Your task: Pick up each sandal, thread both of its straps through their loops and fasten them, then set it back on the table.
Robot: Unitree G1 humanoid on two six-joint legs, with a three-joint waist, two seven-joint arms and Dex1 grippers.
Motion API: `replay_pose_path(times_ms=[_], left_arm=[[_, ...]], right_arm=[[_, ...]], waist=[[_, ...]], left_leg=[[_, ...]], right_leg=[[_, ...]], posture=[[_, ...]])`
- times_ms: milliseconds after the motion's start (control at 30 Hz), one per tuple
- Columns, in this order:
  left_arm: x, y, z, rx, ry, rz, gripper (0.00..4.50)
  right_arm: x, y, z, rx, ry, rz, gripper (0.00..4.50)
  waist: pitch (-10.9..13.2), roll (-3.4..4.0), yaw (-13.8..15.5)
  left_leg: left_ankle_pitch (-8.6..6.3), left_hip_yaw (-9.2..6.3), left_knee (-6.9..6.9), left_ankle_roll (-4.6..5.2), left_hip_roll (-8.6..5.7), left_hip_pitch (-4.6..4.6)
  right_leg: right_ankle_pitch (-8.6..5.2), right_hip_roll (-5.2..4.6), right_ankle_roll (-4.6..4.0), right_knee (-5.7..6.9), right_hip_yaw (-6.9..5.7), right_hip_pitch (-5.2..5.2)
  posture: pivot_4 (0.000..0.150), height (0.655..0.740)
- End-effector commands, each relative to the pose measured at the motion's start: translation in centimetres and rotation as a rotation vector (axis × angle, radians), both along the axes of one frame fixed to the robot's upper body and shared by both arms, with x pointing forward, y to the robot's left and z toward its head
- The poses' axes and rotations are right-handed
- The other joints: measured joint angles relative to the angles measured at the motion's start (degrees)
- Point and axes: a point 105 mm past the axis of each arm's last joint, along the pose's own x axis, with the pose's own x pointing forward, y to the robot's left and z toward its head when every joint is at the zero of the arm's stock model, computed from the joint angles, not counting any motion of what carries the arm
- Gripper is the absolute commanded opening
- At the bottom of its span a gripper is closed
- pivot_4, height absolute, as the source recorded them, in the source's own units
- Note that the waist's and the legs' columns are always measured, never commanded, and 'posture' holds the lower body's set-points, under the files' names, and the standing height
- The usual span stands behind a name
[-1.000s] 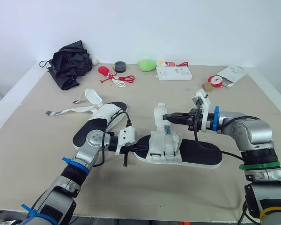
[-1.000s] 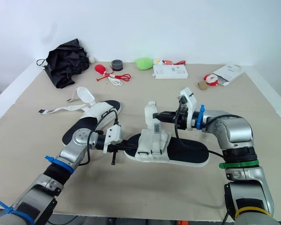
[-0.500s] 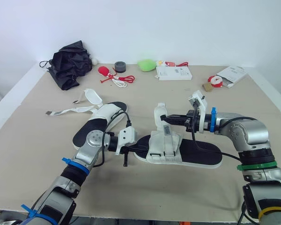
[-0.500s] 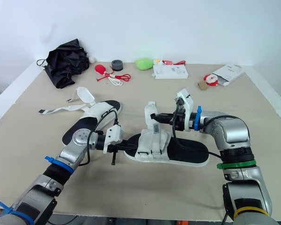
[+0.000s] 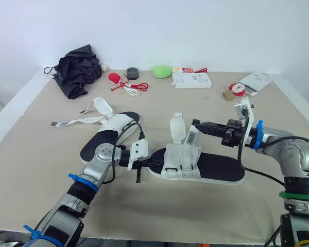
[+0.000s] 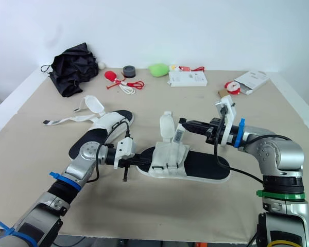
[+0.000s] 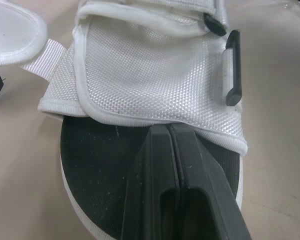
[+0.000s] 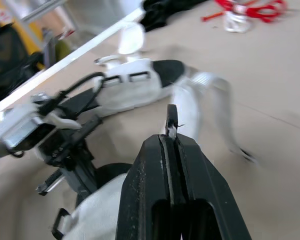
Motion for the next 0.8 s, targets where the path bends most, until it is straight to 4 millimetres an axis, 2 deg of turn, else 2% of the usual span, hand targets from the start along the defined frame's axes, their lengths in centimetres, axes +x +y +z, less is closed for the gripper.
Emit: replay_pose_path(times_ms=[33,433,500,533,567,600,633,800], left_arm=[[-2.2,1.8,-6.8,0.214,0.219,0.015,0.0],[-2.1,1.6,-6.8,0.215,0.216,0.009,0.0],[-2.1,1.5,-6.8,0.214,0.215,0.01,0.0],[-2.1,1.5,-6.8,0.213,0.215,0.011,0.0],[-2.1,1.5,-6.8,0.213,0.215,0.011,0.0],[-2.1,1.5,-6.8,0.213,0.215,0.012,0.0],[-2.1,1.6,-6.8,0.212,0.215,0.013,0.0],[-2.1,1.5,-6.9,0.212,0.217,0.014,0.0]], right_arm=[[0.8,-1.6,0.2,-0.045,-0.024,-0.132,0.03],[1.4,-0.2,-4.8,-0.17,0.115,-0.166,0.03],[1.4,-0.2,-5.9,-0.203,0.155,-0.168,0.75],[1.4,-0.3,-6.5,-0.232,0.176,-0.179,0.89],[1.4,-0.4,-6.8,-0.256,0.183,-0.177,1.53],[1.3,-0.4,-7.0,-0.286,0.187,-0.17,1.65],[1.2,-0.4,-7.2,-0.31,0.189,-0.167,2.01],[1.5,-0.9,-7.2,-0.354,0.191,-0.168,4.42]], waist=[[0.0,0.0,0.0],[-0.1,-0.02,0.0],[-0.1,-0.06,0.0],[-0.2,-0.1,0.0],[-0.2,-0.1,0.0],[-0.2,-0.1,0.0],[-0.2,-0.04,0.0],[-0.2,-0.05,0.0]], left_leg=[[0.0,0.0,0.0,0.0,0.01,0.02],[0.0,0.02,0.01,0.0,0.02,0.04],[0.0,0.02,0.0,0.0,0.02,0.06],[0.0,0.03,0.0,0.0,0.03,0.08],[0.0,0.02,0.0,0.0,0.04,0.09],[0.0,0.02,0.0,0.0,0.04,0.09],[0.0,0.03,0.0,0.01,0.04,0.09],[0.0,0.03,-0.04,0.0,0.02,0.09]], right_leg=[[0.0,0.01,0.0,0.0,0.01,0.0],[0.01,0.05,0.02,0.0,0.05,0.01],[0.0,0.06,0.01,0.0,0.05,0.02],[-0.01,0.06,-0.01,0.0,0.06,0.02],[-0.05,0.07,-0.08,0.0,0.05,0.04],[-0.05,0.07,-0.08,0.0,0.05,0.04],[-0.08,0.06,-0.13,0.0,0.06,0.04],[-0.08,0.06,-0.04,0.0,0.07,0.04]], posture=[[0.15,0.74],[0.15,0.74],[0.15,0.74],[0.15,0.74],[0.15,0.74],[0.15,0.74],[0.15,0.74],[0.15,0.74]])
